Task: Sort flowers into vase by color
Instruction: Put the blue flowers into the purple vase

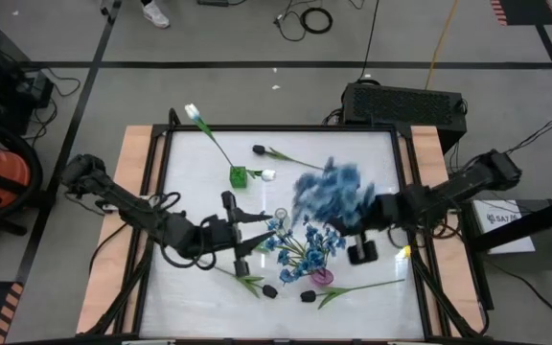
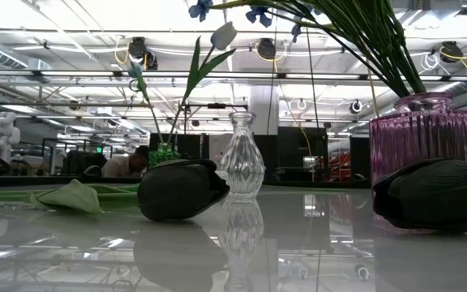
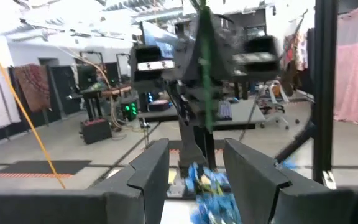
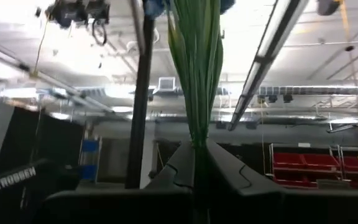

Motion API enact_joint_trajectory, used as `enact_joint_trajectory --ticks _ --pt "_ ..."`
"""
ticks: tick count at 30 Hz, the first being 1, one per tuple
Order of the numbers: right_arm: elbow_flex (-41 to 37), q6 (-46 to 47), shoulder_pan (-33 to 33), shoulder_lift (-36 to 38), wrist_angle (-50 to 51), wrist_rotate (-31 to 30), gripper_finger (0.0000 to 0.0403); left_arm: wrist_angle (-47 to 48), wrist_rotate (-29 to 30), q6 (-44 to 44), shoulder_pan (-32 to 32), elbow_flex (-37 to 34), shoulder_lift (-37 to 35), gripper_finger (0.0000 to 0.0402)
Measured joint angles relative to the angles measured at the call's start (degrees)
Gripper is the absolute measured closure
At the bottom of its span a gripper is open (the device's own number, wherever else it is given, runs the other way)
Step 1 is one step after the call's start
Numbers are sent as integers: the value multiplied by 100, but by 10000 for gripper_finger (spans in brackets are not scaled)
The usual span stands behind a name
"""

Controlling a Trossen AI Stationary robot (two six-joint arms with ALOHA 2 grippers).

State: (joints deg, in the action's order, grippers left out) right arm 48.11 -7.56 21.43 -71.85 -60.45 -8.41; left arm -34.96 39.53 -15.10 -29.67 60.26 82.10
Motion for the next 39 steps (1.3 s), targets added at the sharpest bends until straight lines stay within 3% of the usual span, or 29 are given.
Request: enact_joint_trajectory --ticks 5,12,16,20,26,39 --pt "624 -300 330 -525 92 -16 391 4 -386 -64 113 352 219 234" --pt "1032 -515 494 -1024 89 -56 390 -29 -1090 -44 165 736 729 167" --pt "1166 -515 494 -1273 147 -60 390 -64 -1109 -41 185 1029 1078 135" --pt "1287 -515 481 -1390 113 -58 390 -27 -1115 -74 202 1186 1279 129" --pt "1308 -534 458 -1430 197 -67 390 26 -1412 -69 231 1209 1292 160" --pt "1304 -513 369 -1430 378 -80 389 155 -1695 -46 342 1209 1290 301"
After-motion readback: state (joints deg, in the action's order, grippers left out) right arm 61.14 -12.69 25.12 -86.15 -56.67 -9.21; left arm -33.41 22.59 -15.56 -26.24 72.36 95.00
